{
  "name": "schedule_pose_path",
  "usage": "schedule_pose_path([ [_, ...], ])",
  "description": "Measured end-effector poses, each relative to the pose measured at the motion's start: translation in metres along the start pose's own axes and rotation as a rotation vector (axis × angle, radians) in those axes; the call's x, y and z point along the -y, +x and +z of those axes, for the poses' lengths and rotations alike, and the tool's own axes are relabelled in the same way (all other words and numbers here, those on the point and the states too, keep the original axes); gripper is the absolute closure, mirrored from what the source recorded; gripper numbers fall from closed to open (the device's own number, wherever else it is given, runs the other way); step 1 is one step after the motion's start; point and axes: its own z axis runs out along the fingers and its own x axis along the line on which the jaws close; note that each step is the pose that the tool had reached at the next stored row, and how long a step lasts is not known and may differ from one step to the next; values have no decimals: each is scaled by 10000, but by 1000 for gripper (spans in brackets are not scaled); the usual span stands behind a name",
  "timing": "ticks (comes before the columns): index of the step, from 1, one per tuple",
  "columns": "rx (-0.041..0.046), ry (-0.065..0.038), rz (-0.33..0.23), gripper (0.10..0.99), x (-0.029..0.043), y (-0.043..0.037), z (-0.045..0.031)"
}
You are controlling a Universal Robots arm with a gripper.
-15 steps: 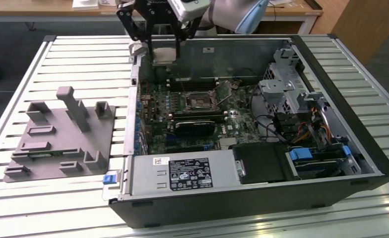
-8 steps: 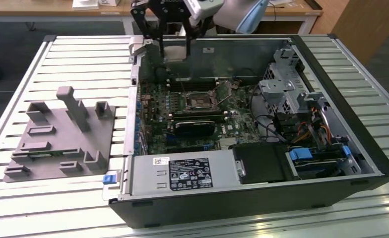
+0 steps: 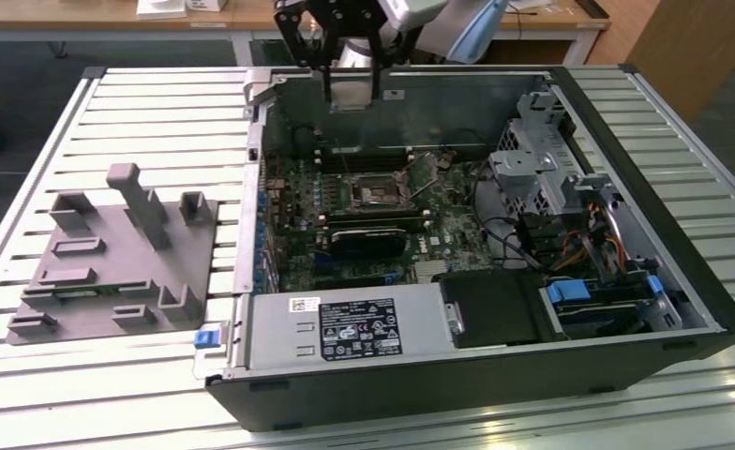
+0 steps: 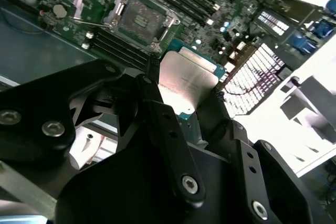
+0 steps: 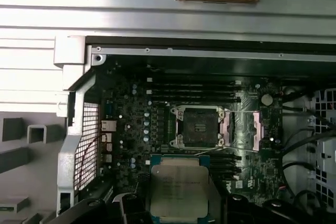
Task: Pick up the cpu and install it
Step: 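Pick up the cpu and move it towards the insertion slot, then place the cpu into insertion slot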
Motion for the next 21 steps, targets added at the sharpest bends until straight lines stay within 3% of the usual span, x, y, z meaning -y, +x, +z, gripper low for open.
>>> schedule_pose_path([
  [10,-1,0,4,553,-78,-289,22],
  [18,6,19,98,553,-78,-385,25],
  [21,29,20,397,553,-78,-388,29],
])
